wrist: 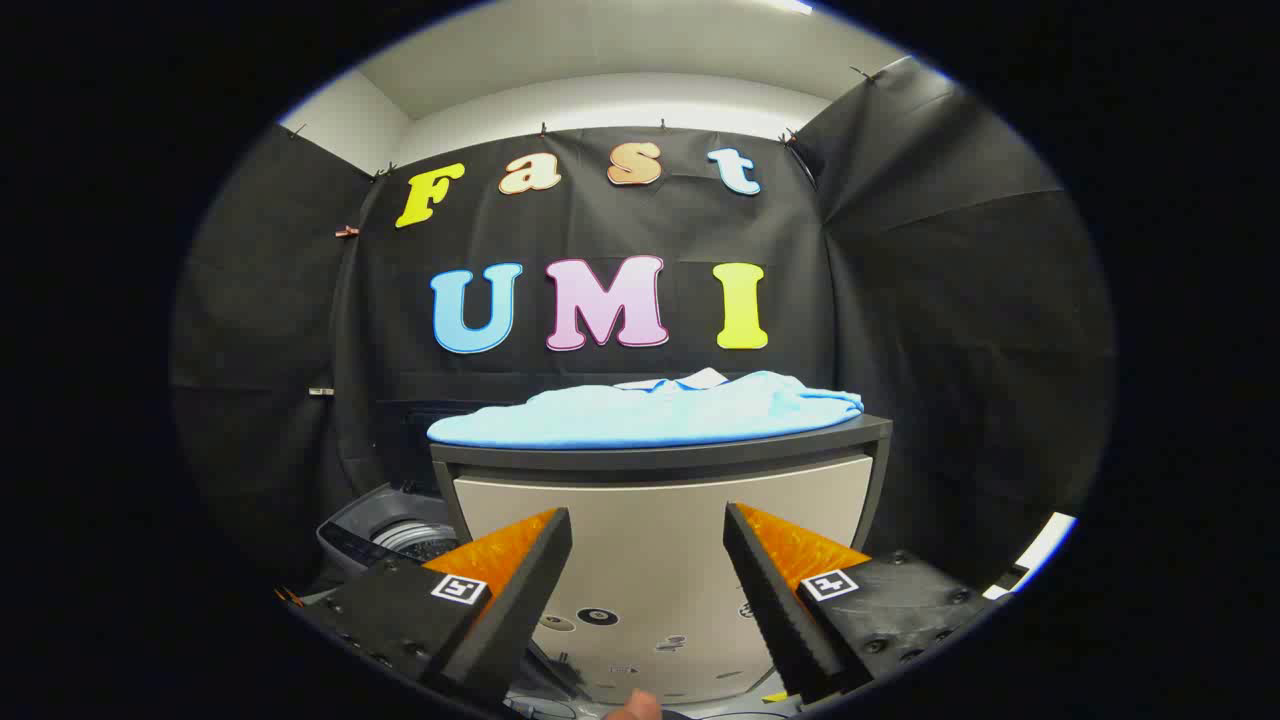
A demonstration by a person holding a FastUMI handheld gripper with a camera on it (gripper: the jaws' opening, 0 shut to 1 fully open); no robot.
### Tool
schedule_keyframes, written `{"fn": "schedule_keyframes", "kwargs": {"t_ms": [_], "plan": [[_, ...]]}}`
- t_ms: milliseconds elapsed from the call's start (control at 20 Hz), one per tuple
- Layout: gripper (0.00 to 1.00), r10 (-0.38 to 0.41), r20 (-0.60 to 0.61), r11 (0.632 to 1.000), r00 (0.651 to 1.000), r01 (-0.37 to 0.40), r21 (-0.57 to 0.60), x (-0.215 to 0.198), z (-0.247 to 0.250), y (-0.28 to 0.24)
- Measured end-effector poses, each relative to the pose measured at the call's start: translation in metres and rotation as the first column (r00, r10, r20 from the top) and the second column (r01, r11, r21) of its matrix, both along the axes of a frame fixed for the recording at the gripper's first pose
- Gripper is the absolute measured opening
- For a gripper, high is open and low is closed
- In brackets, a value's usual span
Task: Put the clothes into the washing machine and then close the washing machine lid.
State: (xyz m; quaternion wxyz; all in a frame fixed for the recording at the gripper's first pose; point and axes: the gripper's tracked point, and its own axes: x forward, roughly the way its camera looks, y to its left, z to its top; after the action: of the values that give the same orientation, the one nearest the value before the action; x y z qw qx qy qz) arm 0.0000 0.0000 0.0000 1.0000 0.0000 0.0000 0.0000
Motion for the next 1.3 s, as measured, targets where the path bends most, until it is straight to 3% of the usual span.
{"fn": "schedule_keyframes", "kwargs": {"t_ms": [1300], "plan": [[0.98,-0.018,-0.025,1.000,1.000,0.018,-0.018,0.019,0.005,-0.002]]}}
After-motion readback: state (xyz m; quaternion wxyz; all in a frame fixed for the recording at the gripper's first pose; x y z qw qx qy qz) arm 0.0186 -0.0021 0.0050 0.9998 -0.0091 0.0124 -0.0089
